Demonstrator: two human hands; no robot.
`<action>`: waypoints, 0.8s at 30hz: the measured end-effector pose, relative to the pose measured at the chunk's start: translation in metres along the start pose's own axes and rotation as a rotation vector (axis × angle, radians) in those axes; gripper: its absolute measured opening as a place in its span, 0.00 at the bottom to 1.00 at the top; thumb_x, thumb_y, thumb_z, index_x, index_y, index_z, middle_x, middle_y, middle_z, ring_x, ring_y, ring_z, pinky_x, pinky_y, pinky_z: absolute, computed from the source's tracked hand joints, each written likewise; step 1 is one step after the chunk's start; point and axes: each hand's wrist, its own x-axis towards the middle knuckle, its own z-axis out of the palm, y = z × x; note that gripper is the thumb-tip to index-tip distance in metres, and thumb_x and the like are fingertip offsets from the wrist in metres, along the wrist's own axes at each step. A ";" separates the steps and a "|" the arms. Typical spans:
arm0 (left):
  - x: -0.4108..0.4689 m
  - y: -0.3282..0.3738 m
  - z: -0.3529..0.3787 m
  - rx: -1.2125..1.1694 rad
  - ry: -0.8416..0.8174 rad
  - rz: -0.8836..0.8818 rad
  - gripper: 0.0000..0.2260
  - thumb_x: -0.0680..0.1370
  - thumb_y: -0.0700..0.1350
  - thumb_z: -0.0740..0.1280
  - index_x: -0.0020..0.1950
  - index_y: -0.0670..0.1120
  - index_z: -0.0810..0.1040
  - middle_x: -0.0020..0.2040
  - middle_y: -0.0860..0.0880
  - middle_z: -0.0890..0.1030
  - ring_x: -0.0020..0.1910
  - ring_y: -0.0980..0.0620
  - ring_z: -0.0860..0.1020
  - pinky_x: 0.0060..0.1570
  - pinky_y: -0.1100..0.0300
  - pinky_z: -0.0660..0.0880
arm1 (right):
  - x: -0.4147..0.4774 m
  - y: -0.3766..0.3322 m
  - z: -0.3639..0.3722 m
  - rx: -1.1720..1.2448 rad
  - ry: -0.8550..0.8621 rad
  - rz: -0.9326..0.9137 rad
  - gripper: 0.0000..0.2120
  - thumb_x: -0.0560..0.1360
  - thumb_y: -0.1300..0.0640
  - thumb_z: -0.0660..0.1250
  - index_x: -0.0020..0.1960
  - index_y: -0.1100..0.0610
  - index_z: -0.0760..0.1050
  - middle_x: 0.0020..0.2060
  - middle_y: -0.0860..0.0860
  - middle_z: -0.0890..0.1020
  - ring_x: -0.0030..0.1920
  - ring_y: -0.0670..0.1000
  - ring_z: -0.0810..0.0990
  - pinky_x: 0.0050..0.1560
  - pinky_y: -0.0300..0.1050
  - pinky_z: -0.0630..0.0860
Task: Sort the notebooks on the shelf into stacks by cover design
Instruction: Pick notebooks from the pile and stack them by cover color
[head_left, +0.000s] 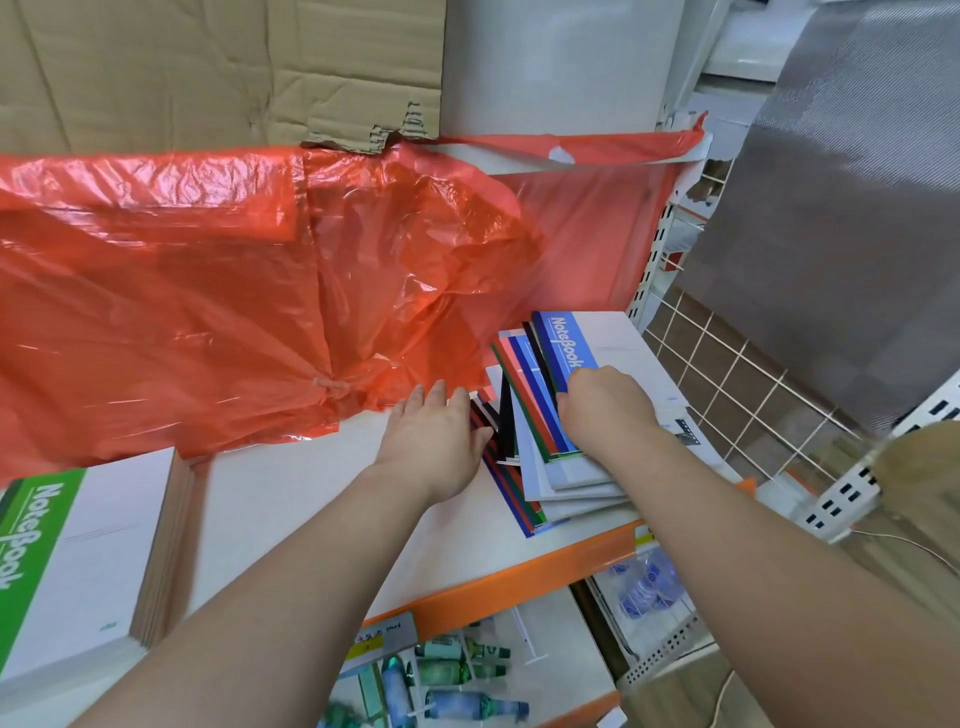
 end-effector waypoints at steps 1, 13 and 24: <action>0.001 -0.001 0.001 -0.001 -0.002 0.005 0.28 0.82 0.60 0.54 0.78 0.47 0.57 0.80 0.42 0.56 0.79 0.39 0.53 0.77 0.45 0.55 | 0.001 0.001 0.000 0.006 0.002 0.006 0.05 0.80 0.58 0.61 0.48 0.58 0.72 0.48 0.57 0.78 0.41 0.56 0.71 0.40 0.43 0.68; 0.005 -0.004 0.000 -0.359 0.187 -0.018 0.19 0.83 0.55 0.58 0.64 0.42 0.73 0.63 0.42 0.77 0.64 0.41 0.74 0.60 0.51 0.72 | -0.004 -0.010 -0.013 -0.093 0.112 -0.047 0.16 0.75 0.70 0.59 0.62 0.66 0.69 0.49 0.62 0.80 0.48 0.63 0.79 0.37 0.48 0.66; 0.011 -0.011 -0.006 -1.511 0.066 -0.357 0.15 0.78 0.31 0.56 0.56 0.44 0.77 0.53 0.44 0.84 0.48 0.43 0.83 0.43 0.48 0.82 | -0.051 -0.060 -0.017 0.161 0.133 -0.411 0.13 0.81 0.54 0.54 0.60 0.57 0.73 0.47 0.57 0.81 0.48 0.60 0.78 0.39 0.48 0.69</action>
